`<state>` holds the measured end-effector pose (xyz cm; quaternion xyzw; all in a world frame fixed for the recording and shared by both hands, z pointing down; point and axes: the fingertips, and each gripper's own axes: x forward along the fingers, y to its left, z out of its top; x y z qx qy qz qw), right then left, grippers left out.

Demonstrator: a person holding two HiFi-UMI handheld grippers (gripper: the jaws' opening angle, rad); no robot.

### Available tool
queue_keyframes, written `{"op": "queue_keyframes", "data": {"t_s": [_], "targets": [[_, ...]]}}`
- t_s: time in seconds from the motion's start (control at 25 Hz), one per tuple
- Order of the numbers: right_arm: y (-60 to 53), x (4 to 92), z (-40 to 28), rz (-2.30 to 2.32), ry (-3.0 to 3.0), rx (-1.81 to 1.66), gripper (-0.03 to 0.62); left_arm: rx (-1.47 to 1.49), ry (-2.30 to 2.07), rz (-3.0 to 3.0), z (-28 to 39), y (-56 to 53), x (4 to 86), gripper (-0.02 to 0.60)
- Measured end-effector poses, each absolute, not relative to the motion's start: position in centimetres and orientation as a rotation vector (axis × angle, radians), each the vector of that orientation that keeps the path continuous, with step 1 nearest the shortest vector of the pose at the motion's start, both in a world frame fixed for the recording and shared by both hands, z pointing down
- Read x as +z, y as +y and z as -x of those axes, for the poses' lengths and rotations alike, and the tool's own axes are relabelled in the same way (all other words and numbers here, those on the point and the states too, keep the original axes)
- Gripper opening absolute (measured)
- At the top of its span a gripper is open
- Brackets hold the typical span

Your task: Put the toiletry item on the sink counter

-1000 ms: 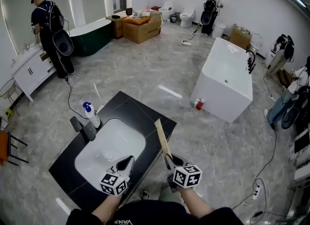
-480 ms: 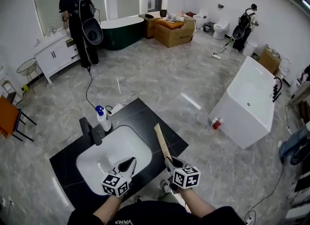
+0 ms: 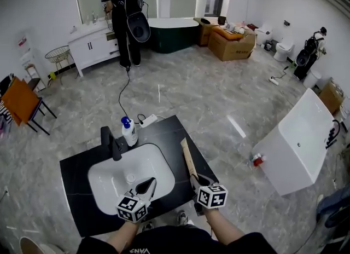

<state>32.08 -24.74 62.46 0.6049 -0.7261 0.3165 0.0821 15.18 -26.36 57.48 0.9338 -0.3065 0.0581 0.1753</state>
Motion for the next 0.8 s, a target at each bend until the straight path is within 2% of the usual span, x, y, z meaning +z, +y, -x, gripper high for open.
{"op": "queue_keyframes", "data": {"t_s": [0.8], "targets": [[-31.8, 66.8, -31.4, -1.501, -2.227, 0.888, 0.037, 0.137, -1.22, -2.478, -14.3, -26.2, 59.2, 0.008]]}}
